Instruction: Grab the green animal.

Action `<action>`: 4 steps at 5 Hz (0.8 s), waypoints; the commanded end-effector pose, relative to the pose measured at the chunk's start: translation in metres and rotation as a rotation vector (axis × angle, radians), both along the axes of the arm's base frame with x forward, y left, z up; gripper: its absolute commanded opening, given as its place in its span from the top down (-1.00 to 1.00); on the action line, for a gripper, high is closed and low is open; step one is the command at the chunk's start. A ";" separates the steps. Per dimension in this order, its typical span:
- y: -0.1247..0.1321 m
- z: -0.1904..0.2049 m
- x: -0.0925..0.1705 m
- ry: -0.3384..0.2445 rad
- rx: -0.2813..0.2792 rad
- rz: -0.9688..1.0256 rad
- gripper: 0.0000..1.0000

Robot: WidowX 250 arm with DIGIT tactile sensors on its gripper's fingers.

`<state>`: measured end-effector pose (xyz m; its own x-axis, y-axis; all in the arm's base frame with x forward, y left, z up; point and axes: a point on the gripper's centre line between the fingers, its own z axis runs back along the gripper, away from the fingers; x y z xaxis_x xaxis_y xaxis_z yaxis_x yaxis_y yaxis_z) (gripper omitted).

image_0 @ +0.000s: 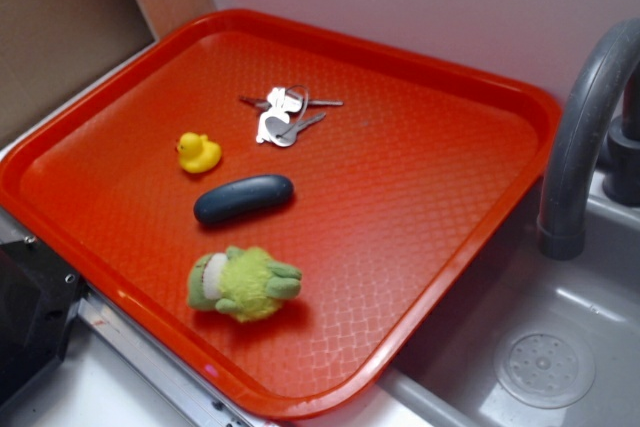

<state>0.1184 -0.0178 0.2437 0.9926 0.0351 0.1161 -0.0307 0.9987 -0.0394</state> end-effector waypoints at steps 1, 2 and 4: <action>0.000 0.000 0.000 0.000 0.000 0.000 -1.00; -0.015 -0.011 0.027 -0.032 0.057 -0.249 -1.00; -0.057 -0.036 0.060 -0.166 0.051 -0.744 -1.00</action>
